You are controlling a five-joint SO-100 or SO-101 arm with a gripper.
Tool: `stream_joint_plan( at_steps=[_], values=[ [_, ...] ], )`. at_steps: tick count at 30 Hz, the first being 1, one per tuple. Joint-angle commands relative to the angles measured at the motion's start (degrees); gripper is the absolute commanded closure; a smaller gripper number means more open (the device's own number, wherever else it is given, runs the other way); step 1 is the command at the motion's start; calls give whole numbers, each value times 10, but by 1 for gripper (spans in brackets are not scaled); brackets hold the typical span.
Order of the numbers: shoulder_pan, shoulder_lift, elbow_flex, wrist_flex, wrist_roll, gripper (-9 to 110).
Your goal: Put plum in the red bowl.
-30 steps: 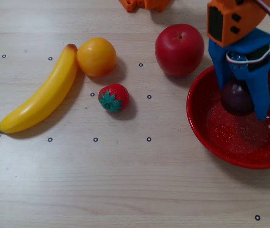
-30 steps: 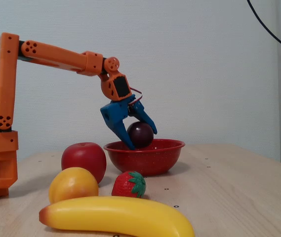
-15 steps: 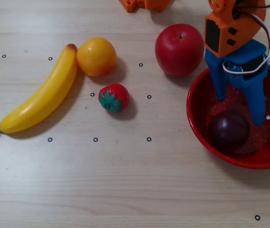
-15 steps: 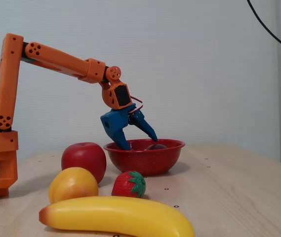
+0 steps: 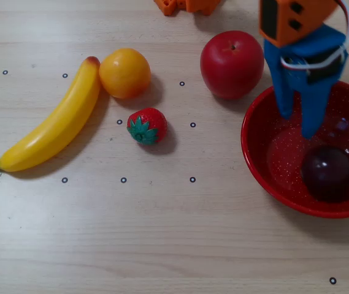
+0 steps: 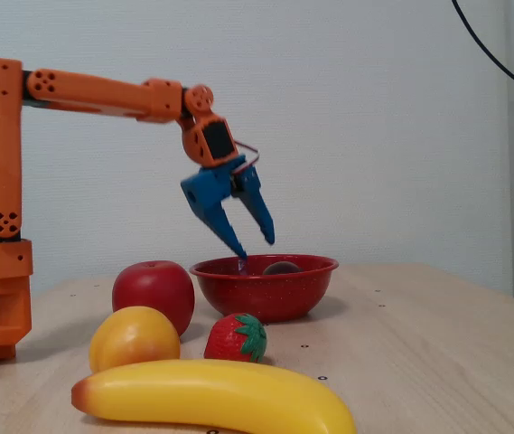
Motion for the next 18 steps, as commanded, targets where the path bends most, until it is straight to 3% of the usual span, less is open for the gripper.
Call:
stream_joint_plan(
  at_steps=[1, 12, 18],
  values=[
    [-34, 91, -54, 22, -17, 87],
    [-130, 274, 47, 19, -30, 101],
    [-198, 373, 126, -18, -53, 101]
  ],
)
